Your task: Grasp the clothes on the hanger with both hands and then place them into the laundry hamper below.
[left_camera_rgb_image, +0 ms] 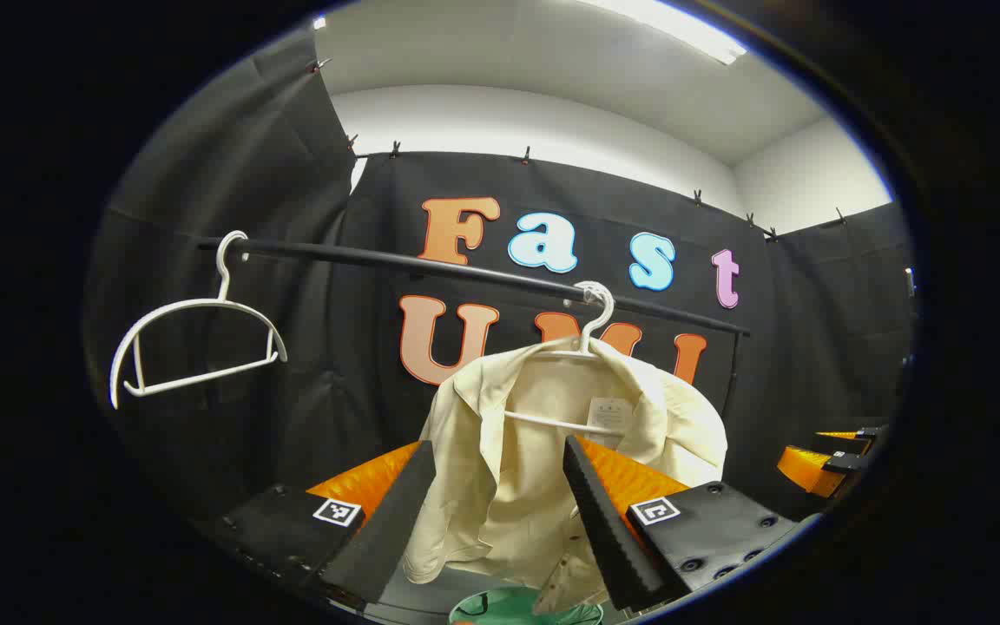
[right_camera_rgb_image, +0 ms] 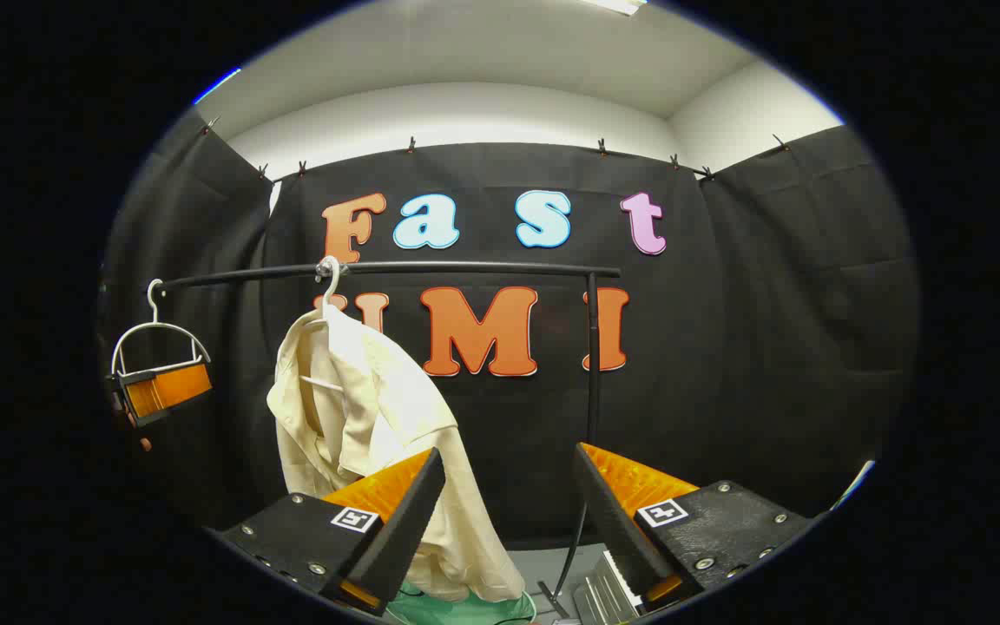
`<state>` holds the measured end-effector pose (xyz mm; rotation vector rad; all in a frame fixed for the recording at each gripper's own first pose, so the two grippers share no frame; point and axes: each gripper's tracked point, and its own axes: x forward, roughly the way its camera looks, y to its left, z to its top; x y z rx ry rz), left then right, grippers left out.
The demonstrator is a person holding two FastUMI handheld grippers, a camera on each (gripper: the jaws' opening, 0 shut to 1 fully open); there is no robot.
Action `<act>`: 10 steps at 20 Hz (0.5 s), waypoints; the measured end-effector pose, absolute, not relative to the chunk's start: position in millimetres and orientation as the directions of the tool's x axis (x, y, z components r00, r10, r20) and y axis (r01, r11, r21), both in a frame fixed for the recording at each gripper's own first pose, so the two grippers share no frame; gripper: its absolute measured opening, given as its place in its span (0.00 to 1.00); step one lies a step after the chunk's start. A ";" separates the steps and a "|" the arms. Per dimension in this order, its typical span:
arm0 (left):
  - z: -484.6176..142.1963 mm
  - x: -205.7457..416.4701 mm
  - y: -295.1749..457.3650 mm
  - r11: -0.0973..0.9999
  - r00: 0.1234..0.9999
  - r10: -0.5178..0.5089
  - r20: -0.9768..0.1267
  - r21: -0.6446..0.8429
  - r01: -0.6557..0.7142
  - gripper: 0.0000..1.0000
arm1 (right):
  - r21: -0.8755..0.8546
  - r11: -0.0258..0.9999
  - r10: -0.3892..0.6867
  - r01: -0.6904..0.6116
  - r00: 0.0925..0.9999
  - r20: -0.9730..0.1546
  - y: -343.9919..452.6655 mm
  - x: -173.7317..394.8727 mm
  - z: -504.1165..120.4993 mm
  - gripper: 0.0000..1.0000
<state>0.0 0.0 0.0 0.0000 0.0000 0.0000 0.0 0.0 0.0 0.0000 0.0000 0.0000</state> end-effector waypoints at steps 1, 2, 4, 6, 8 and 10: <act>3.3 -0.9 0.6 1.000 1.000 0.006 0.011 -0.002 -0.006 0.96 | -0.007 1.000 0.001 -0.001 1.000 0.004 -1.4 0.9 2.9 0.93; 5.9 -2.7 0.6 1.000 1.000 0.011 0.020 -0.003 -0.011 1.00 | -0.010 1.000 -0.001 0.001 1.000 0.010 -2.6 1.2 5.3 0.93; 8.0 -6.4 2.0 1.000 1.000 0.014 0.024 0.002 -0.014 0.96 | -0.001 1.000 -0.003 0.003 1.000 0.013 -0.5 -0.1 5.0 0.93; 7.1 -10.2 4.7 1.000 1.000 0.016 0.022 0.006 -0.016 0.96 | 0.011 1.000 0.012 -0.012 1.000 0.003 9.8 -2.5 1.2 0.93; 6.3 -10.5 8.1 1.000 1.000 0.012 0.021 -0.002 -0.012 0.96 | 0.003 1.000 0.019 -0.019 1.000 -0.007 19.9 -7.2 -4.2 0.93; 3.7 -10.2 12.1 1.000 1.000 -0.001 0.017 -0.012 0.001 0.97 | -0.014 1.000 0.010 -0.010 1.000 -0.004 25.3 -12.5 -7.9 0.93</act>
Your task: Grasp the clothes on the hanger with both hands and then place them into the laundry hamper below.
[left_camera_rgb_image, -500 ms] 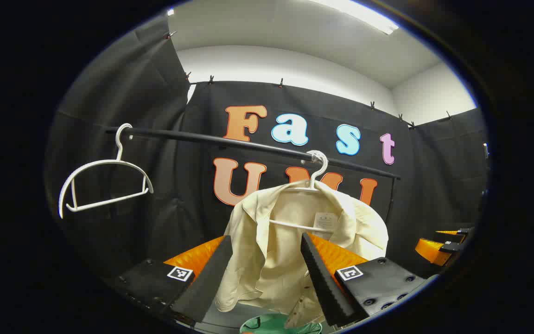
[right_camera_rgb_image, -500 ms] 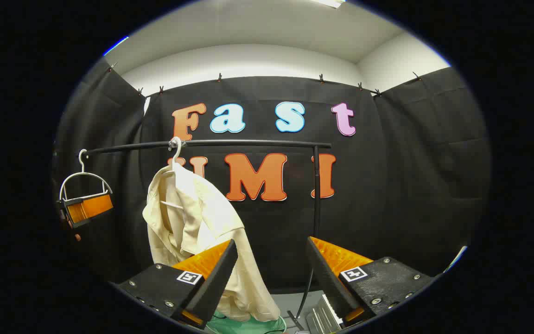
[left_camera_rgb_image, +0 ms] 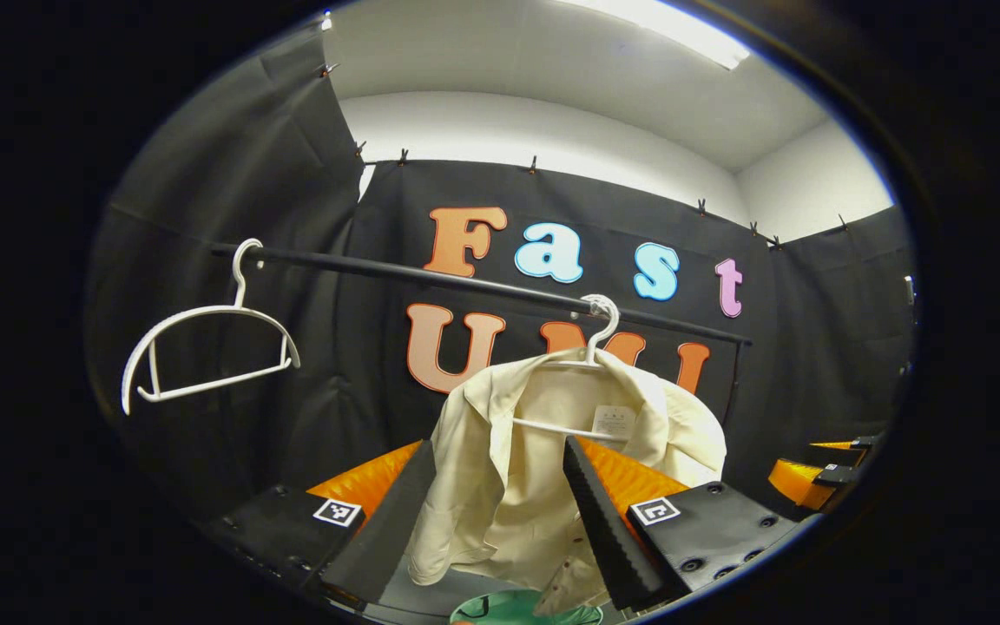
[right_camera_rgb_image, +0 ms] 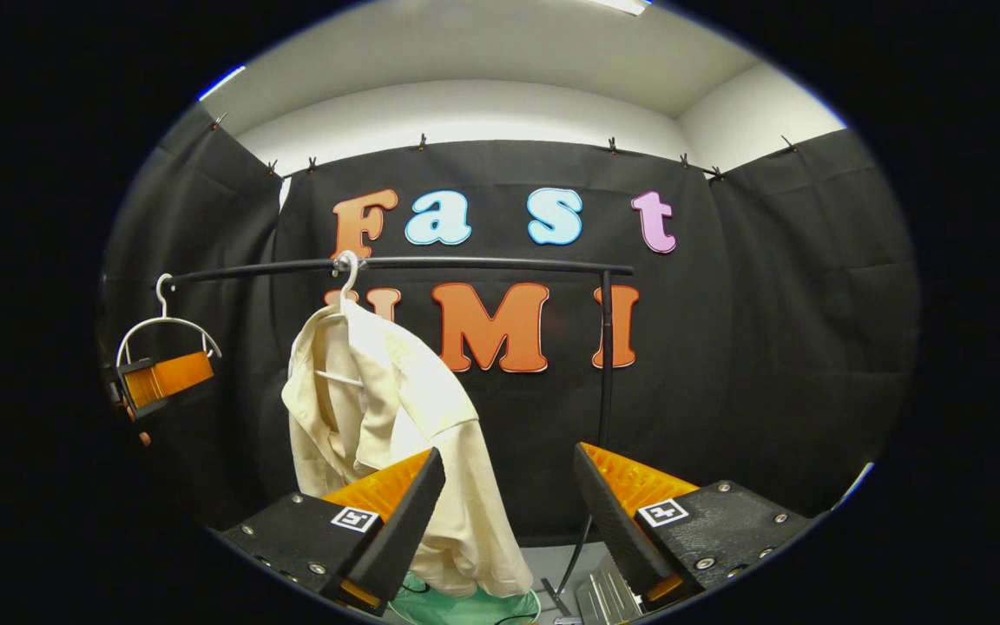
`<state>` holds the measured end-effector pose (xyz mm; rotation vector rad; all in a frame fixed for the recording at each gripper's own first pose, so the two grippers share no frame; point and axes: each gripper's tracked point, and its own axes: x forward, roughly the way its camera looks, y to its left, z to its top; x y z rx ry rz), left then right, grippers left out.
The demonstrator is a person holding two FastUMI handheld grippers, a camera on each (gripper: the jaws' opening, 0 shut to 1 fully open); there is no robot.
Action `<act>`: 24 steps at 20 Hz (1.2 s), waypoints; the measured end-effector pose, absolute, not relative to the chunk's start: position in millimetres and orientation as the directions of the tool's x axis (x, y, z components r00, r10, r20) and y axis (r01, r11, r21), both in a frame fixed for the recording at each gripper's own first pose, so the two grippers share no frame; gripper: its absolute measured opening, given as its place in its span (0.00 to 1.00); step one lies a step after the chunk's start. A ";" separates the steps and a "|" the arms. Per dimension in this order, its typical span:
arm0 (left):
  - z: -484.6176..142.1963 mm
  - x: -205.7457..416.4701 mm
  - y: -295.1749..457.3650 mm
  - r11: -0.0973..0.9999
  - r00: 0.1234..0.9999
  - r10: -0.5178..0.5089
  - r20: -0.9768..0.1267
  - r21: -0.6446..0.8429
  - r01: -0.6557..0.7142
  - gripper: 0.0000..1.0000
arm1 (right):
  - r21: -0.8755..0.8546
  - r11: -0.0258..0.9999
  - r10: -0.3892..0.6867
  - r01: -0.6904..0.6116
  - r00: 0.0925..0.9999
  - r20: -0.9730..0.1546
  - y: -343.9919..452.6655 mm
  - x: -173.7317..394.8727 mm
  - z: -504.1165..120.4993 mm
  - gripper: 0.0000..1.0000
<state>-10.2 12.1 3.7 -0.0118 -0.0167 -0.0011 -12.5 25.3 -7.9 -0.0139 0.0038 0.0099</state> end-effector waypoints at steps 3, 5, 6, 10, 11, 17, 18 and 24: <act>1.4 -11.1 21.3 1.000 1.000 -0.010 -0.005 -0.007 0.010 1.00 | -0.005 1.000 0.006 -0.006 1.000 -0.021 38.4 -18.2 -14.6 0.93; 7.1 -13.6 31.0 1.000 1.000 0.002 0.010 -0.004 -0.002 0.96 | -0.001 1.000 0.020 -0.020 0.999 -0.025 49.4 -21.4 -14.2 0.93; 8.6 -15.3 33.6 1.000 1.000 0.004 0.013 -0.007 -0.004 0.97 | -0.005 1.000 0.018 -0.018 1.000 -0.022 51.3 -23.5 -13.2 0.93; 9.0 -19.4 42.2 1.000 1.000 0.005 0.012 -0.015 -0.005 0.96 | -0.008 0.999 0.038 -0.038 0.999 -0.017 68.9 -29.0 -11.3 0.93; 8.6 -20.7 44.3 1.000 1.000 0.007 0.009 -0.011 -0.007 0.96 | -0.001 0.999 0.048 -0.049 0.999 -0.018 75.7 -28.2 -12.8 0.93; 2.8 -18.5 48.4 1.000 1.000 -0.021 0.003 0.011 0.021 0.96 | 0.014 0.996 0.091 -0.090 0.995 -0.047 117.7 -18.0 -31.4 0.93; 0.0 -16.0 49.6 1.000 1.000 -0.025 -0.001 0.016 0.025 1.00 | 0.014 0.995 0.096 -0.095 0.994 -0.051 123.7 -15.4 -34.8 0.93; -26.8 14.0 51.3 0.997 0.997 -0.074 -0.022 0.024 0.075 0.97 | 0.028 0.989 0.145 -0.143 0.985 -0.093 175.8 13.6 -55.9 0.93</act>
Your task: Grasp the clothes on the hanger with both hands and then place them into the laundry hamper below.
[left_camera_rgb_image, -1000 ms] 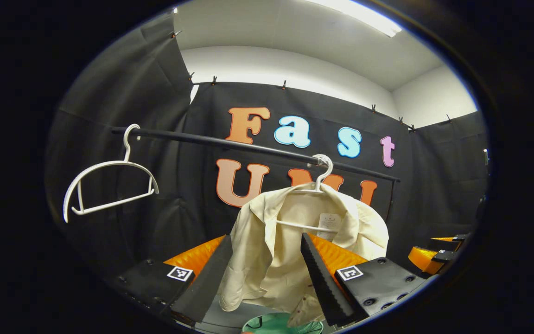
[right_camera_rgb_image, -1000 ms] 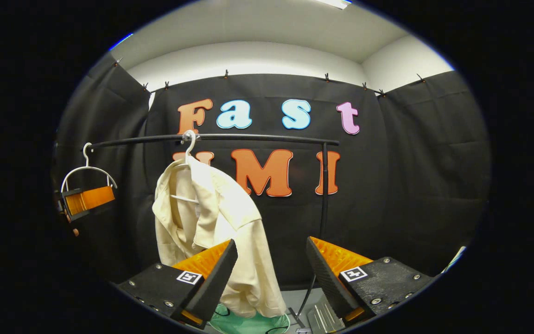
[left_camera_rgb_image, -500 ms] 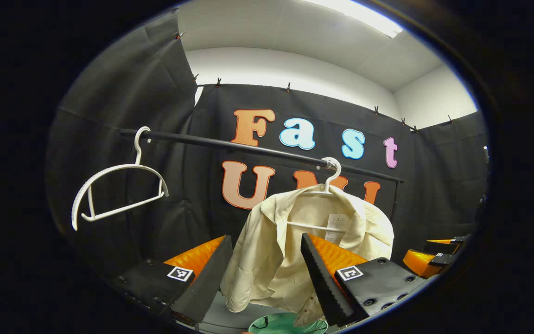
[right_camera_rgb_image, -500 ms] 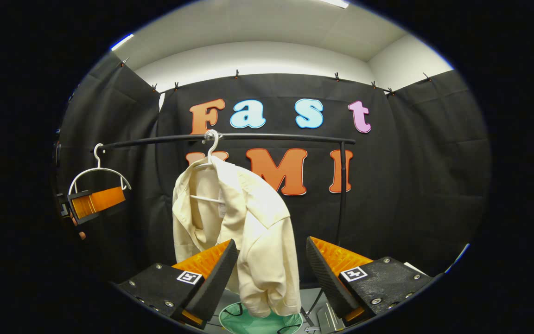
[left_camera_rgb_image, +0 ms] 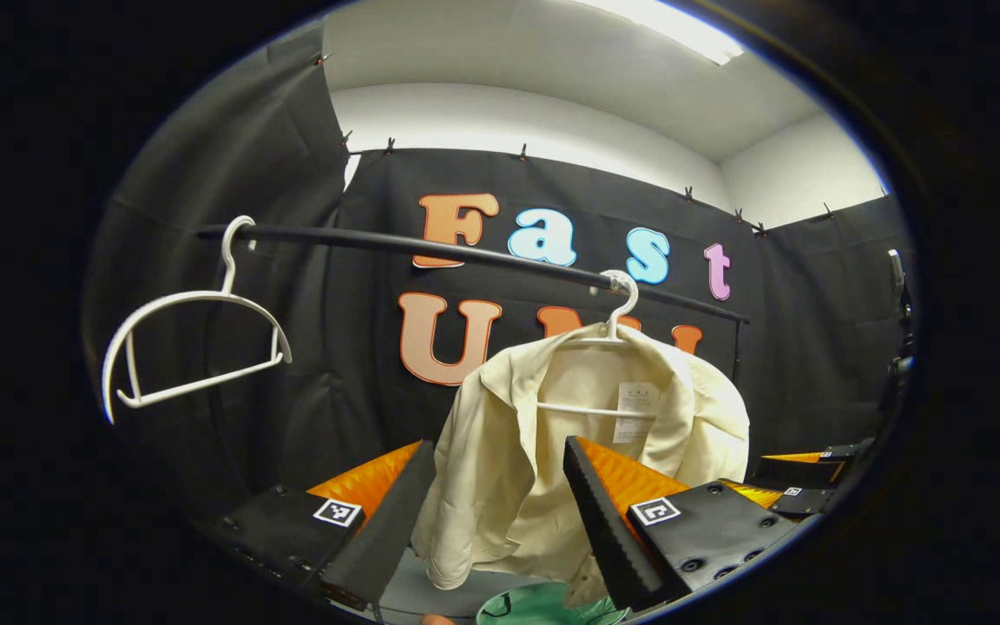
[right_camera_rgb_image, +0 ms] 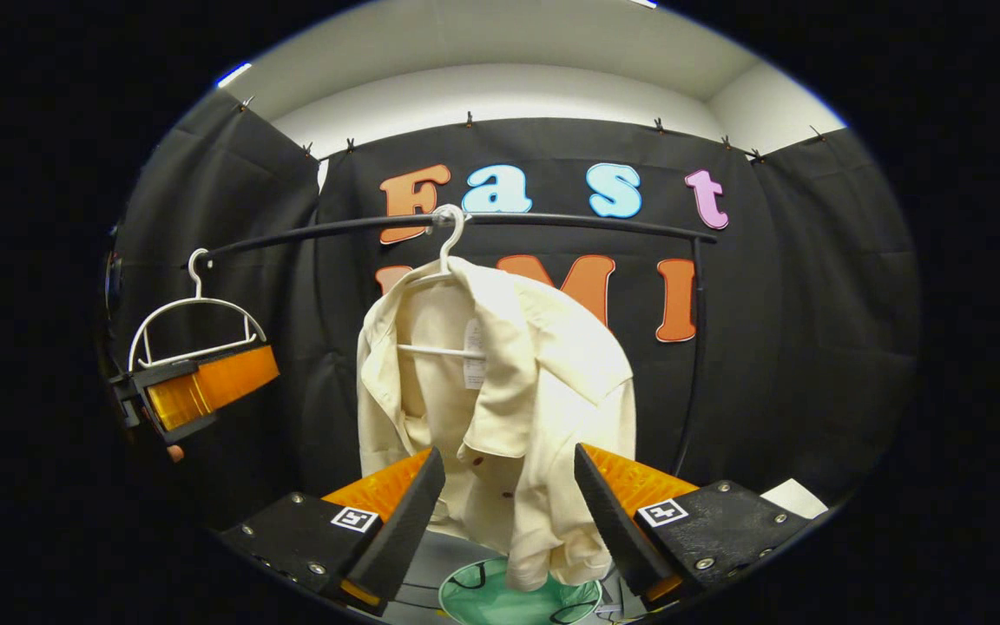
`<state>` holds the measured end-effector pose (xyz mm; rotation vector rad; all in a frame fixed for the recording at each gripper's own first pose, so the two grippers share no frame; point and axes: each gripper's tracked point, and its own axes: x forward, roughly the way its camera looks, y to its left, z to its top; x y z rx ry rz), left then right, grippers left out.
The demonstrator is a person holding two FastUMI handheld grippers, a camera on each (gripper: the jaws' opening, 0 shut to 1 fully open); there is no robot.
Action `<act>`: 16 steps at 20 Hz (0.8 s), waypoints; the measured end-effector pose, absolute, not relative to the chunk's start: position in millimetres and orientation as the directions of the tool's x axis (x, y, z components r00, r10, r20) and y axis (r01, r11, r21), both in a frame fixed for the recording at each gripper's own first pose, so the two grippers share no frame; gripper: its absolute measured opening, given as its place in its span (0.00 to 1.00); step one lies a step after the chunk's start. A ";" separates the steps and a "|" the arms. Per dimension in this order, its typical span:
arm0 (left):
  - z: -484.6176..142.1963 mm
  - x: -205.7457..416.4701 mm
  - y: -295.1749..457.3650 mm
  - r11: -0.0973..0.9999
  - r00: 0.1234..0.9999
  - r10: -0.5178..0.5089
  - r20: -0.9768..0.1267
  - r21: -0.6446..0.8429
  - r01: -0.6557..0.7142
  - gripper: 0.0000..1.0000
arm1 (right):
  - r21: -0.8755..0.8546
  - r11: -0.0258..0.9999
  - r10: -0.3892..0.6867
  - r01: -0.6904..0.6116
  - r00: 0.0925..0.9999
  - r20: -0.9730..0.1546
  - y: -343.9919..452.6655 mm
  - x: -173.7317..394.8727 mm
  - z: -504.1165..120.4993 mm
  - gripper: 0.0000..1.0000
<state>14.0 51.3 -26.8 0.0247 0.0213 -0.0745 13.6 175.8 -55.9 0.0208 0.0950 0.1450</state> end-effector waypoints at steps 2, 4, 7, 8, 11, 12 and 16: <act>-37.7 26.8 56.5 0.997 0.997 -0.073 -0.037 0.028 0.074 0.97 | 0.031 0.989 0.150 -0.148 0.983 -0.106 188.1 26.4 -65.7 0.93; -49.8 40.4 63.5 0.997 0.997 -0.057 -0.053 0.046 0.060 1.00 | 0.027 0.991 0.135 -0.133 0.984 -0.119 191.6 41.5 -77.3 0.93; -71.0 66.3 59.5 0.996 0.994 -0.076 -0.083 0.043 0.080 0.97 | 0.021 0.995 0.102 -0.100 0.985 -0.141 199.0 67.4 -94.3 0.93; -76.8 74.4 56.8 0.995 0.992 -0.092 -0.089 0.041 0.096 0.97 | 0.018 0.996 0.092 -0.091 0.985 -0.145 202.0 75.8 -98.4 0.93; -88.9 100.1 52.0 0.992 0.989 -0.115 -0.090 0.050 0.120 0.97 | 0.004 0.999 0.052 -0.052 0.988 -0.146 205.0 101.9 -107.1 0.93; -93.0 107.9 50.1 0.991 0.988 -0.120 -0.095 0.056 0.125 0.96 | 0.000 0.999 0.034 -0.034 0.988 -0.147 204.0 110.2 -110.8 0.93; -108.7 135.7 41.5 0.984 0.984 -0.149 -0.099 0.080 0.157 0.97 | -0.004 1.000 -0.015 0.015 0.989 -0.150 202.5 139.2 -119.1 0.93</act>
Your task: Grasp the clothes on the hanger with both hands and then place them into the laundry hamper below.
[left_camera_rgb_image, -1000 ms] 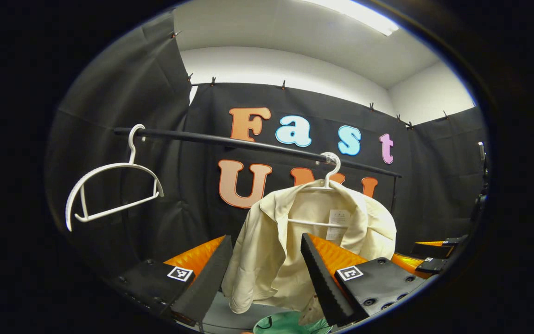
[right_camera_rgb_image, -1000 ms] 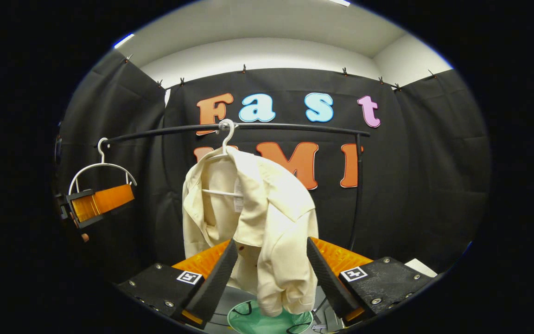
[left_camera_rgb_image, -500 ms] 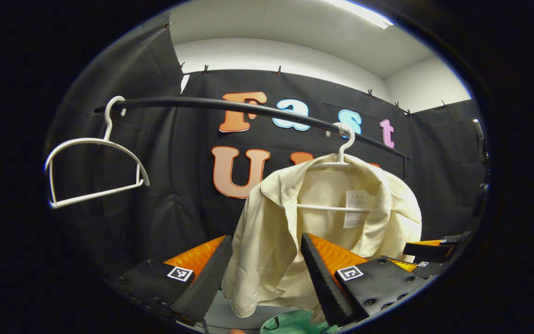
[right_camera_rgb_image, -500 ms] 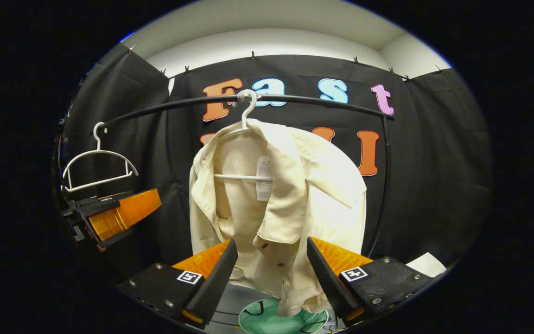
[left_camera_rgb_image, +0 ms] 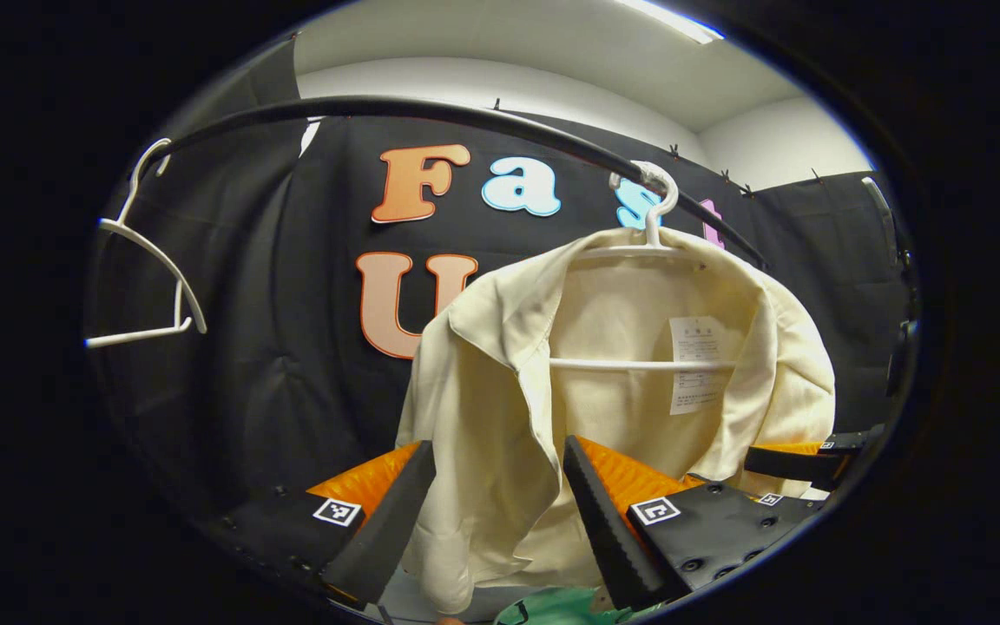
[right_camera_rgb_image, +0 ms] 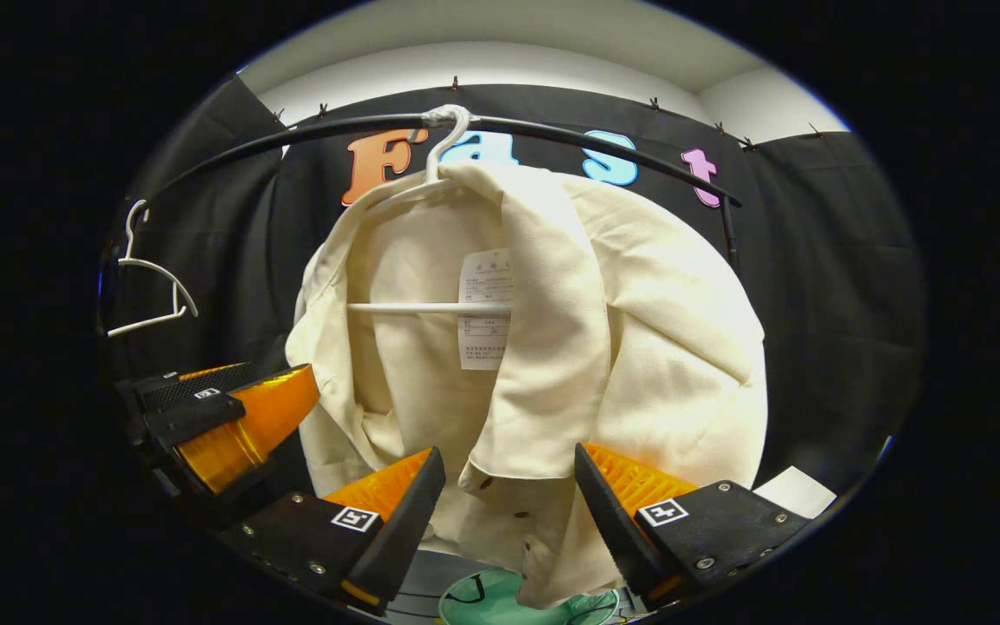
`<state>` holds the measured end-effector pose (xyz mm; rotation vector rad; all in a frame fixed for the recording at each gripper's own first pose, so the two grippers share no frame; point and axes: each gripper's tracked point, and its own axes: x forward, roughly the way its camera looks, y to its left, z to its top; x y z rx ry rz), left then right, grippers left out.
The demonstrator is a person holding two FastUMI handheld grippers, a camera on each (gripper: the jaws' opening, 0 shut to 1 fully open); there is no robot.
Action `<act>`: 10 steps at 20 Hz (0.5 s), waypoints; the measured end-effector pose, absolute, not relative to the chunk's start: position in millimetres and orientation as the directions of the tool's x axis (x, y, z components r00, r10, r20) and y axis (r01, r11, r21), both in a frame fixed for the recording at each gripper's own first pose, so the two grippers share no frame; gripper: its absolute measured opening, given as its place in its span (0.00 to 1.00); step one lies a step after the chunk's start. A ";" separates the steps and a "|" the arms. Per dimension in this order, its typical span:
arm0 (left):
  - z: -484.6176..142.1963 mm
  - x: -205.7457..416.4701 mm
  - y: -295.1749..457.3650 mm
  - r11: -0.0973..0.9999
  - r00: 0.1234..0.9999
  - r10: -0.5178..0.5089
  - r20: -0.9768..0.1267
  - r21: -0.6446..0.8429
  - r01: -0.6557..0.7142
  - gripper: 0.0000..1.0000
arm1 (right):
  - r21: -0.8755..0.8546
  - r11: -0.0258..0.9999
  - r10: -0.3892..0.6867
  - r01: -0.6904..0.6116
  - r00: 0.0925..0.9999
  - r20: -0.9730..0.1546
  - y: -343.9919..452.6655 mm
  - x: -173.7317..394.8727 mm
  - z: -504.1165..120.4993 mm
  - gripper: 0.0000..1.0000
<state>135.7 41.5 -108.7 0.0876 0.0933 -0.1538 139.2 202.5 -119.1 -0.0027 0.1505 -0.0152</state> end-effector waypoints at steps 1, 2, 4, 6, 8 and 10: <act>-114.1 143.1 40.2 0.984 0.984 -0.146 -0.104 0.084 0.155 0.97 | -0.004 1.000 -0.025 0.025 0.988 -0.151 201.1 144.6 -119.9 0.93; -119.5 148.9 39.6 0.985 0.984 -0.139 -0.113 0.084 0.149 0.97 | -0.005 0.999 -0.036 0.036 0.988 -0.149 199.6 151.2 -120.7 0.93; -127.2 160.6 36.6 0.987 0.984 -0.130 -0.120 0.081 0.141 0.97 | -0.008 0.999 -0.045 0.044 0.988 -0.146 197.3 159.1 -121.0 0.93; -131.4 166.7 36.3 0.986 0.983 -0.138 -0.121 0.075 0.148 0.97 | -0.010 0.999 -0.045 0.044 0.989 -0.138 194.6 163.2 -120.1 0.90; -132.3 171.0 35.4 0.985 0.981 -0.148 -0.124 0.072 0.158 0.97 | -0.013 0.999 -0.045 0.044 0.989 -0.138 191.8 168.2 -119.3 0.84; -137.3 178.0 32.6 0.984 0.978 -0.158 -0.135 0.065 0.168 1.00 | 0.000 0.999 -0.037 0.037 0.989 -0.145 192.9 171.1 -118.5 0.78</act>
